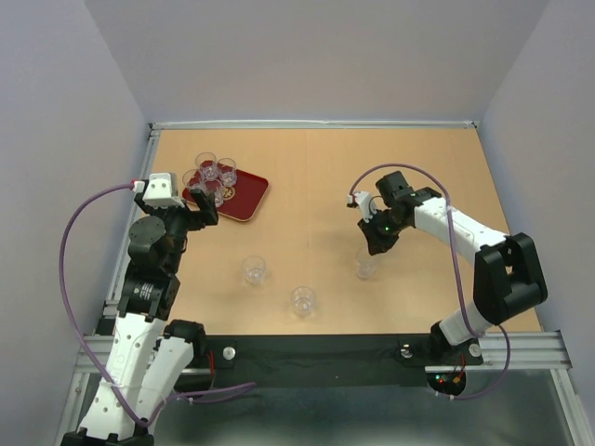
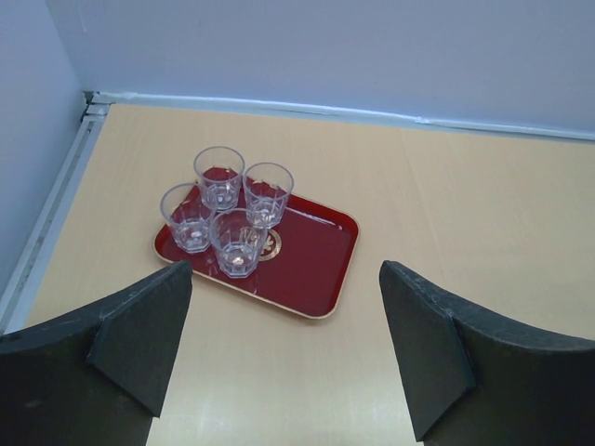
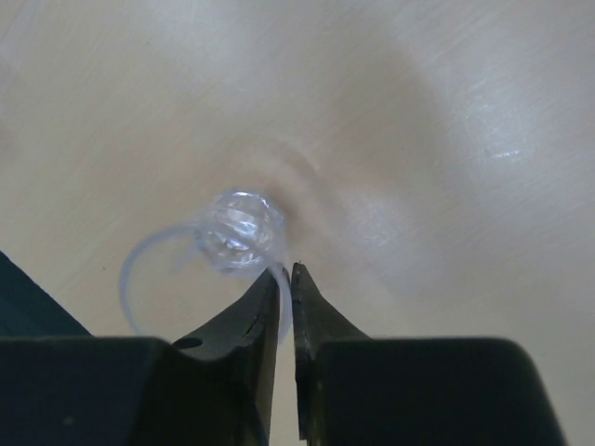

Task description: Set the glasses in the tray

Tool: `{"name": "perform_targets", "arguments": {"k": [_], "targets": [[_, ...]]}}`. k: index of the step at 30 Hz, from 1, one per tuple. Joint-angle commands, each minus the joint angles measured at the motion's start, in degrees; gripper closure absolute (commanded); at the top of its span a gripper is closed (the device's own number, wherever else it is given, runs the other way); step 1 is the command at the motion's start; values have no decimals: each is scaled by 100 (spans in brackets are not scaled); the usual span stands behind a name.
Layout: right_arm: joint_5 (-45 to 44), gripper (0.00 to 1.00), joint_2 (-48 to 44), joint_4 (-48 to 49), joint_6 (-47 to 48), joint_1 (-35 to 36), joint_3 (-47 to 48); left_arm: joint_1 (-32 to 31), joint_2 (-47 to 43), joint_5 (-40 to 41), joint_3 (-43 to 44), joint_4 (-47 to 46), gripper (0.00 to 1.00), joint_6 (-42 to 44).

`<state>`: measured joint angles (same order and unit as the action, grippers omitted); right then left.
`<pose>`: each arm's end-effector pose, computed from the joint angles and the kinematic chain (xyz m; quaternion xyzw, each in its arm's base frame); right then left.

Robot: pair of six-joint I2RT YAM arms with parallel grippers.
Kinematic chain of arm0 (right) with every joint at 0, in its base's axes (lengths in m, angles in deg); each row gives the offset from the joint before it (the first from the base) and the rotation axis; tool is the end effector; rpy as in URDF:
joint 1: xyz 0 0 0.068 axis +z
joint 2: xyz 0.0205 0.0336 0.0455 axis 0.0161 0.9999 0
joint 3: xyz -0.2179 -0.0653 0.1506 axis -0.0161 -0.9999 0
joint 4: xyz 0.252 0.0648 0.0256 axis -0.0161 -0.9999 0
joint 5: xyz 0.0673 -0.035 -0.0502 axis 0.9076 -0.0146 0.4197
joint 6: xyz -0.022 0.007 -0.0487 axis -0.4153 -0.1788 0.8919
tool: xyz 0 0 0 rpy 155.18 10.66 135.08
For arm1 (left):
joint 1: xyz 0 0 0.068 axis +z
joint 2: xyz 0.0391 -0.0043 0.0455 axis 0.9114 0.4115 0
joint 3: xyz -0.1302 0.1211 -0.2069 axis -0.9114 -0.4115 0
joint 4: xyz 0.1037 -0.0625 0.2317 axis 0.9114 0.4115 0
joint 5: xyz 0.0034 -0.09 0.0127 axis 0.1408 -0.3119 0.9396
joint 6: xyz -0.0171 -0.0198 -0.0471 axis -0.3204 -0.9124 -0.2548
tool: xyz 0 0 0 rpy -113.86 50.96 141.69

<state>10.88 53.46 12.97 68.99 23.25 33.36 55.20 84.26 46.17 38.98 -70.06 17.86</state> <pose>0.2622 0.1219 0.2132 -0.4158 0.8776 0.1813 0.1553 0.1397 -0.0233 0.3573 0.0047 0.6771 -0.0743 0.7321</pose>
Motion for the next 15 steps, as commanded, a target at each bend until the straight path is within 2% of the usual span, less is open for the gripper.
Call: {"name": "perform_targets", "arguments": {"k": [1, 2, 9, 11, 12, 13, 15], "targets": [[-161, 92, -97, 208, -117, 44, 79, -13, -118, -139, -218, -554, 1, -381], [-170, 99, -123, 217, -126, 44, 157, -13, -118, -296, -324, -651, 1, -471], [-319, 100, -176, 235, -249, 52, 860, -31, 417, -1755, -272, -950, 1, -910], [-398, 100, -115, 278, -398, 44, 1159, -31, 725, -1757, -237, -1240, 1, -911], [-451, 100, -97, 296, -460, 44, 1247, -22, 839, -2914, -246, -1363, 1, -1372], [-529, 100, -80, 340, -530, 52, 1413, -31, 1075, -3108, -263, -1651, 1, -1995], [-810, 100, -27, 428, -688, 131, 1555, -31, 1331, -3645, -316, -2047, 1, -2508]]}}
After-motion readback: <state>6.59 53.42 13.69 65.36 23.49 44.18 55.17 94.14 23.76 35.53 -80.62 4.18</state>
